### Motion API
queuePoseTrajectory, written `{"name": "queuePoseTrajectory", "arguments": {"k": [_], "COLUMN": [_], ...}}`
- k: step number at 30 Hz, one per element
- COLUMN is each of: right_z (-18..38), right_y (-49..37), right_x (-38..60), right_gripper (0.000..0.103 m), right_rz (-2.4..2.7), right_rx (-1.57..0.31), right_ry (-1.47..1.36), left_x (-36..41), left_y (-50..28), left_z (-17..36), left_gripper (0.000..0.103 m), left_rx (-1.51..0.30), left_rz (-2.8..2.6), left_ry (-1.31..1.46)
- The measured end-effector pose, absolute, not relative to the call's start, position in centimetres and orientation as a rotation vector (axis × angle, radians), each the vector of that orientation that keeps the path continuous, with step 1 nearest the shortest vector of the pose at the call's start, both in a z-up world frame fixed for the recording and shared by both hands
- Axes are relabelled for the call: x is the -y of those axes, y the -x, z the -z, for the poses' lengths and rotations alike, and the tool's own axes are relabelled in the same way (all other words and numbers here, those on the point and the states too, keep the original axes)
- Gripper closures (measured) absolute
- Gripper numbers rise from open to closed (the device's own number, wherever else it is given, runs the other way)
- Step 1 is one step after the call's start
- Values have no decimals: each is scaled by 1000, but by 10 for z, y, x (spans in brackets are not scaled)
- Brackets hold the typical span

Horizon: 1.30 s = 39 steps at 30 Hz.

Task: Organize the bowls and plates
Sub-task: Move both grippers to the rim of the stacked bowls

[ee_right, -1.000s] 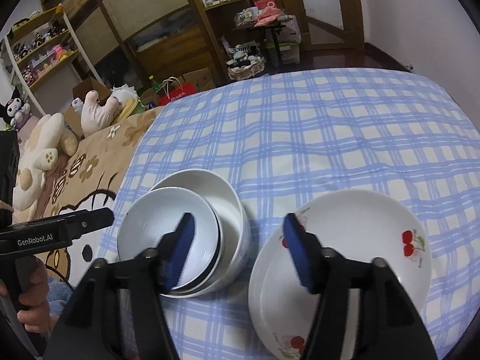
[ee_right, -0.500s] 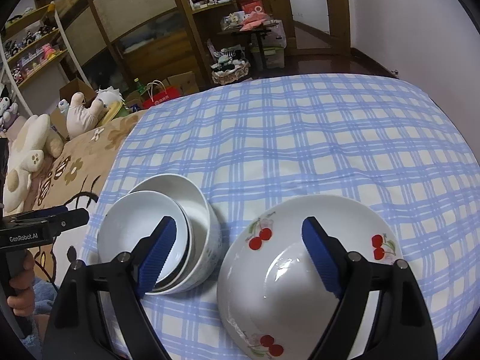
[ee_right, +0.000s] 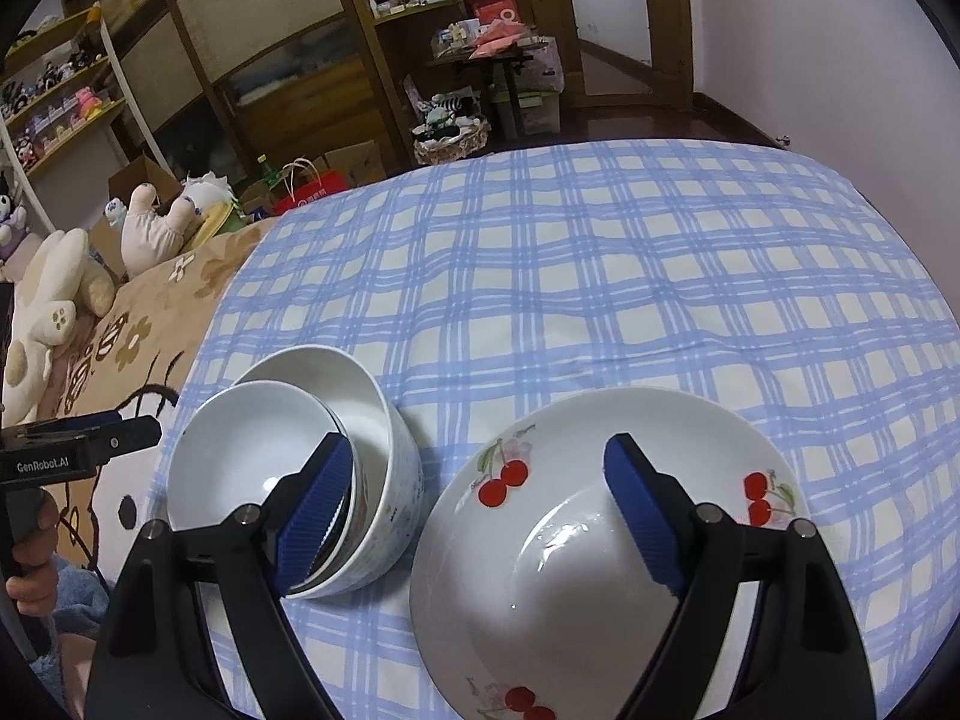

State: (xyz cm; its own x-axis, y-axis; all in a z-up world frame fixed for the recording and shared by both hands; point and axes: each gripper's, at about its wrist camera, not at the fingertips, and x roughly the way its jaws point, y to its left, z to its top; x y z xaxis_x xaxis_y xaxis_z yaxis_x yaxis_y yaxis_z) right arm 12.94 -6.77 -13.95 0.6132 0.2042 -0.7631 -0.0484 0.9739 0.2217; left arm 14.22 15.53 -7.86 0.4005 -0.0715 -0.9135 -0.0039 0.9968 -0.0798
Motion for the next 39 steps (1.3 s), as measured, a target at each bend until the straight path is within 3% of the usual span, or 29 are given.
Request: {"name": "queuePoseTrajectory", "arguments": {"k": [39], "right_z": [174], "right_y": [-143], "right_x": [54], "right_gripper": [13], "right_rz": [-134], "right_rx": [-986], "right_ry": [-171], "left_x": [-141], "left_y": [-161], "left_z": [114], "left_gripper": [19], "left_rx": [-1283], "left_rz": [100], "left_ry": [62]}}
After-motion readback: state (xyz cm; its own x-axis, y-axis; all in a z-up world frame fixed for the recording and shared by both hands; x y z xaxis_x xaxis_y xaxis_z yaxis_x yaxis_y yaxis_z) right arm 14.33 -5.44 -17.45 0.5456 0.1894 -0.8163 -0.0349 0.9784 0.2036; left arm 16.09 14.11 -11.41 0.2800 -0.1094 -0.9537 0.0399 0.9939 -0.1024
